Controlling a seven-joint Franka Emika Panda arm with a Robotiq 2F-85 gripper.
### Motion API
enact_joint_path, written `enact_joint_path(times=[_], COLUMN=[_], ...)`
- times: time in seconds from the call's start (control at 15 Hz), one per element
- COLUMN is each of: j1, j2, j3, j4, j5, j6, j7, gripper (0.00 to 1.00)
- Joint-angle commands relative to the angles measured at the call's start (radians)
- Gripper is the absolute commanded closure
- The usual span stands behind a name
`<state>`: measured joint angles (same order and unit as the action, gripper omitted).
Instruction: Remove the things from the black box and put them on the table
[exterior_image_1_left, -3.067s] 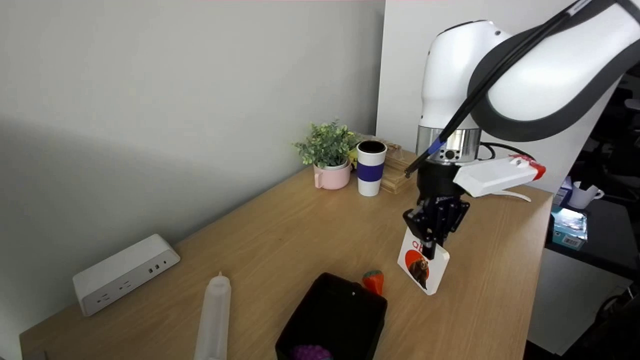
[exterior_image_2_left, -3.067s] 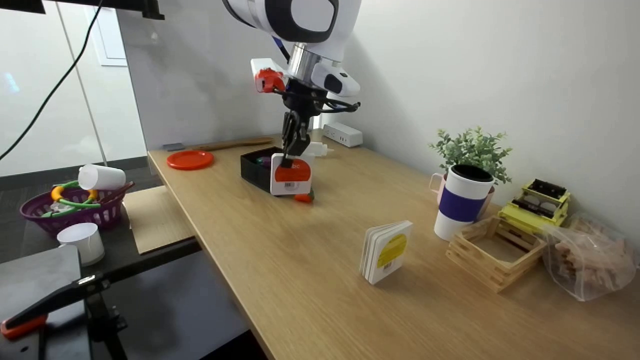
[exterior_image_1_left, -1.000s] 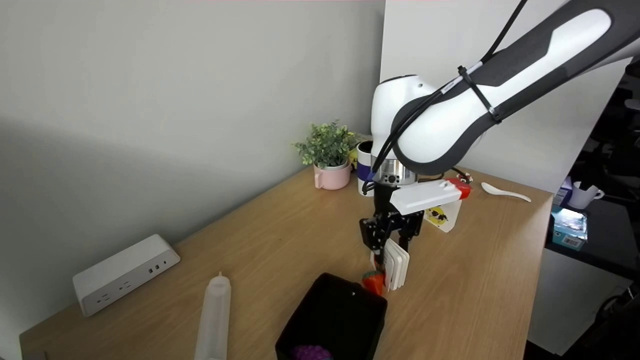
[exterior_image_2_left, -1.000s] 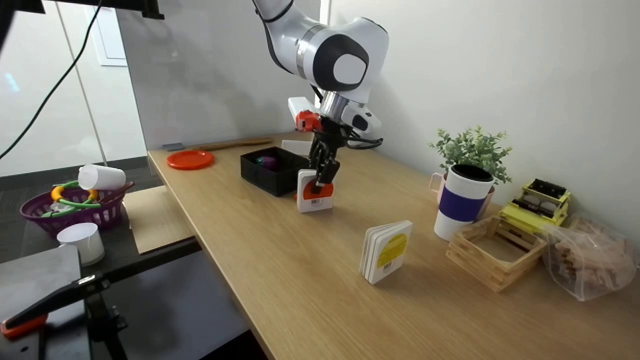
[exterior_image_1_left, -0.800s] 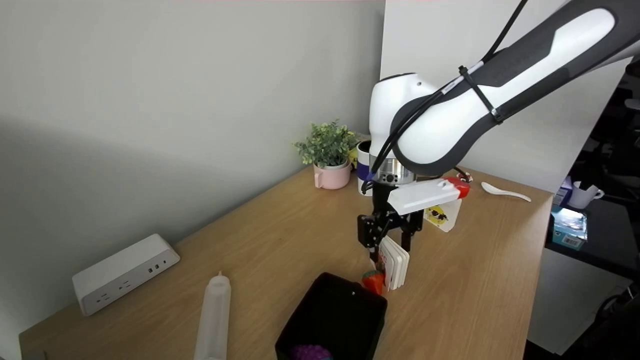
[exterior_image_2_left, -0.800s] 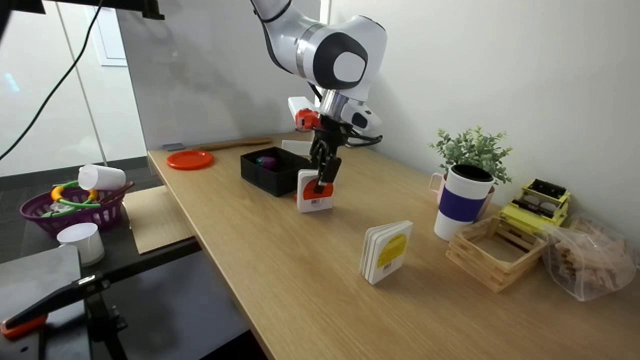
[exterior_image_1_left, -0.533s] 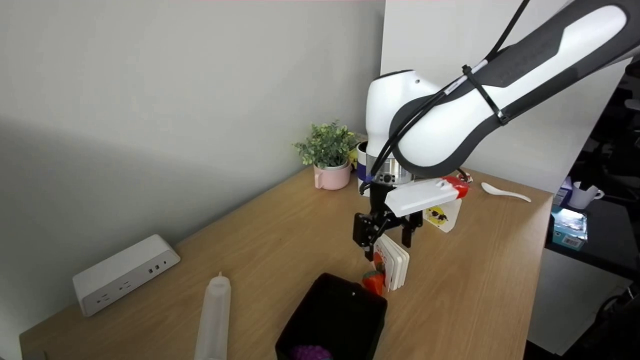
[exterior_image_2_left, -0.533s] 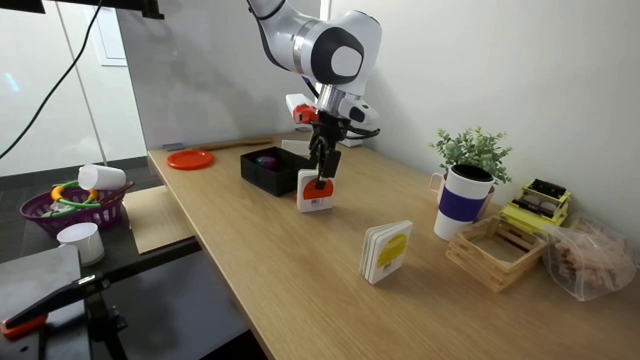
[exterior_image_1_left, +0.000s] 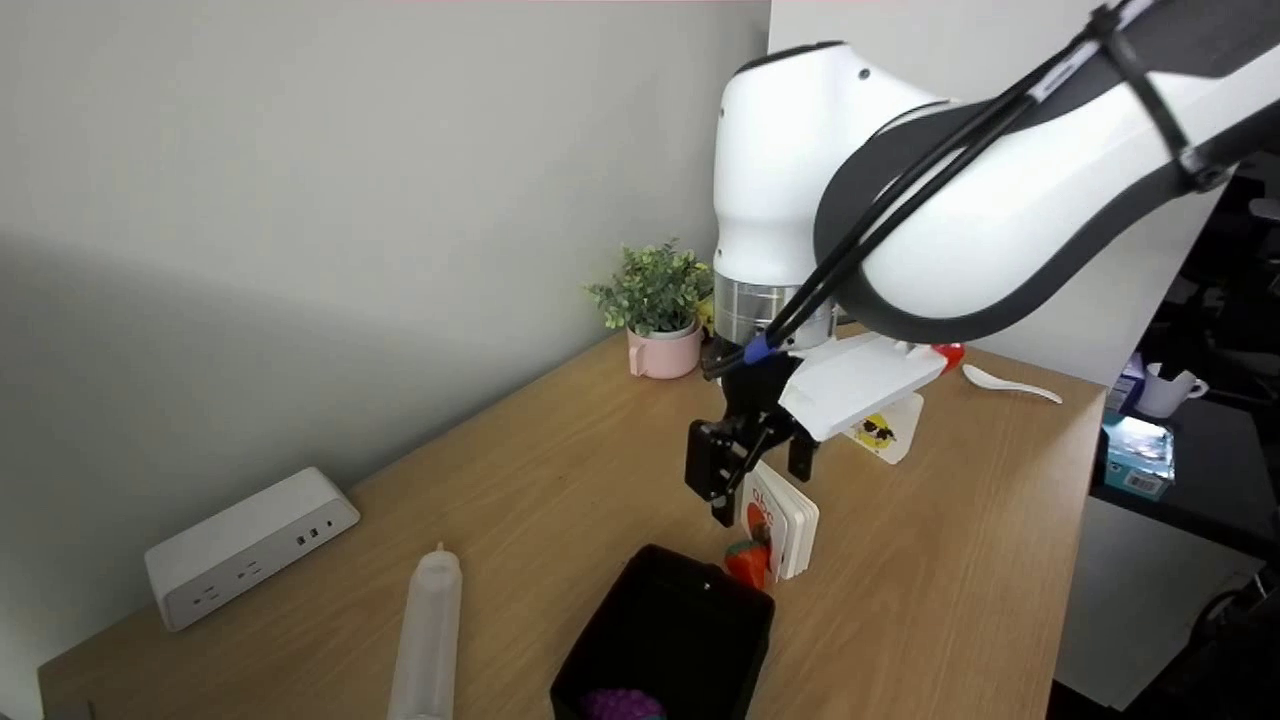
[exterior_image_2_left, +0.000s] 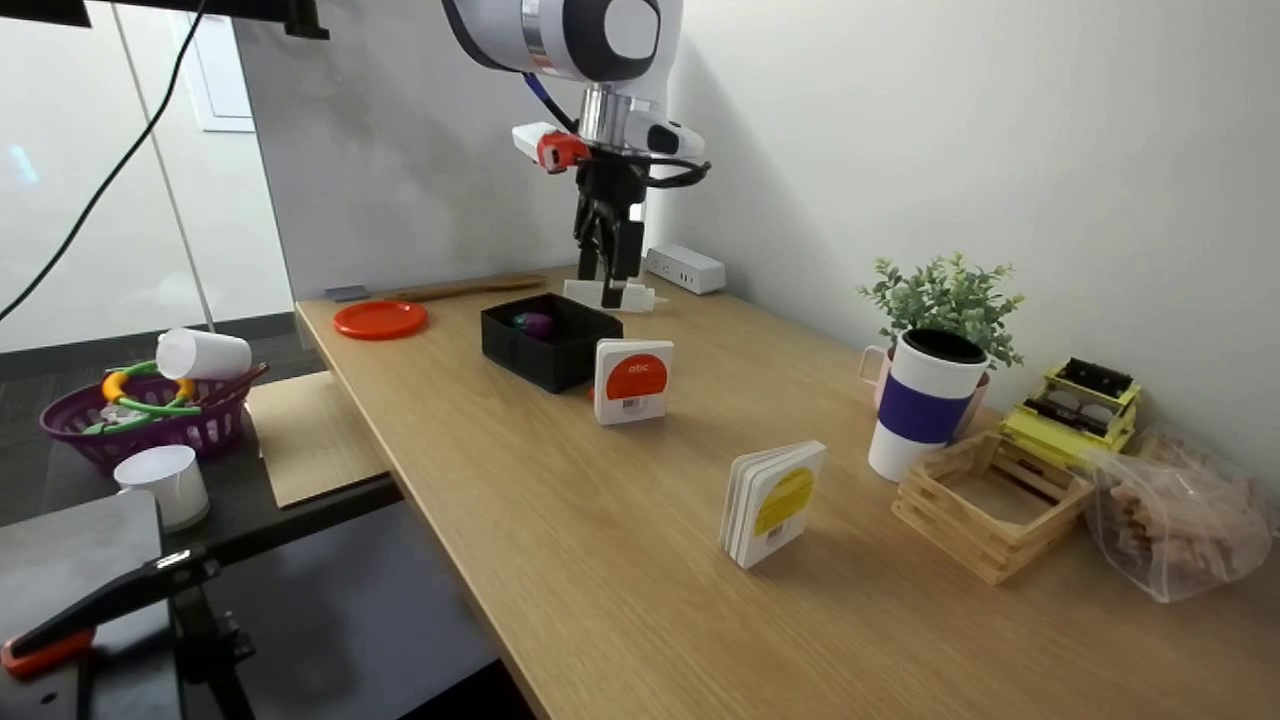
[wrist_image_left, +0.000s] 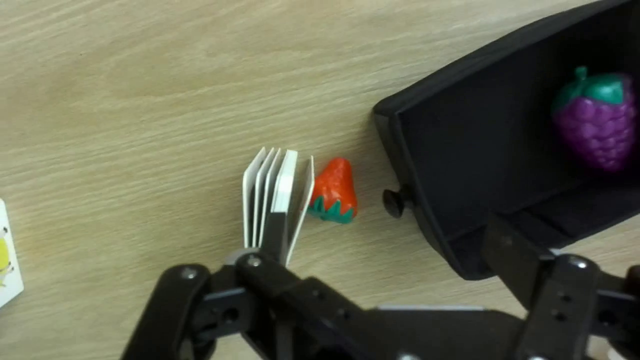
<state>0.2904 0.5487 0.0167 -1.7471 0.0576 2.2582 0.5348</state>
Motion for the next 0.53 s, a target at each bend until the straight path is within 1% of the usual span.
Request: enact_joint_path(times=[0.0,0.07,0.2,0.47], j1=[0.008,-0.011,-0.032,-0.075], j2=[-0.052,-0.046,-0.026,0.024], j3=[0.031,0.060,0.093,0.133], j4=[-0.014,0.004,0.026,0.084], j5=[-0.029,-0.003,0.026,0.060], j6=[-0.070,-0.120,-0.159,-0.242], j7=[-0.056,-0.131,-0.230,-0.446], gripper=[0.00,0.00,0.00,0.00])
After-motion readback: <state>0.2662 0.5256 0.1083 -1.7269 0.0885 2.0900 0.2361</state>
